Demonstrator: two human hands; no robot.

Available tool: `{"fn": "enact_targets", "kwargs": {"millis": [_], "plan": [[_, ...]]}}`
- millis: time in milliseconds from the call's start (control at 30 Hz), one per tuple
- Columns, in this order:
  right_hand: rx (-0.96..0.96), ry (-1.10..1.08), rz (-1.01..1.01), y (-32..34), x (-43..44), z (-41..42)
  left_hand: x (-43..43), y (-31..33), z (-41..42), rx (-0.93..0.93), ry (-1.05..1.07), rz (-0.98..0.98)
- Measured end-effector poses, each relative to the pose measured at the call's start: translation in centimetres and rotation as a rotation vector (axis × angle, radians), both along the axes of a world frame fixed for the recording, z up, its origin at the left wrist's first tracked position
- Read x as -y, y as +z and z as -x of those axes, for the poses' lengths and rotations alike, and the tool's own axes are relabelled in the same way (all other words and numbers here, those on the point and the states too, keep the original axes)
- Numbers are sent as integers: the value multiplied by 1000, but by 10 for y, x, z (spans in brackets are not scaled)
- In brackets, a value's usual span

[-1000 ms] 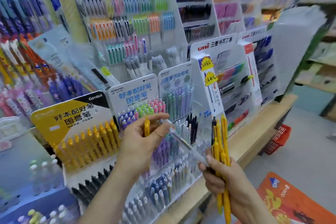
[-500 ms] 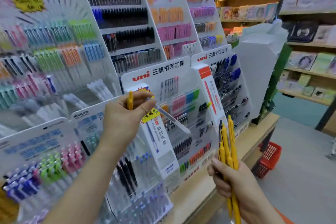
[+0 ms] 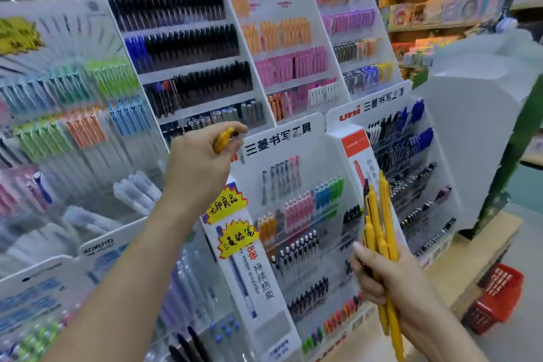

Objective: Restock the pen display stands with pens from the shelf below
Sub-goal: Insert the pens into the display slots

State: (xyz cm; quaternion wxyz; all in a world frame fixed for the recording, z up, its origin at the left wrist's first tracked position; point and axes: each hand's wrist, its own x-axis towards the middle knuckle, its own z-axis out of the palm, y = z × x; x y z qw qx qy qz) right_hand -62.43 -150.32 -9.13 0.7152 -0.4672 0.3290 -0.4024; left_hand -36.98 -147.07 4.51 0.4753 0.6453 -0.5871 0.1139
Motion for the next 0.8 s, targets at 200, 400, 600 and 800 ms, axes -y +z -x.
{"fn": "enact_targets", "kwargs": {"millis": [200,400,600,800], "plan": [[14,95,70,16,42,-31,28,-12,-22,-114,-141,-254],[41,300,92,17,78,-45,49,-23,-19,37,-89,-503],[3,449,94,15,99,-49,60,-23,-8,127,56,-599],[14,524,76,13,112,-48,58,-24,-1,177,209,-608]]}}
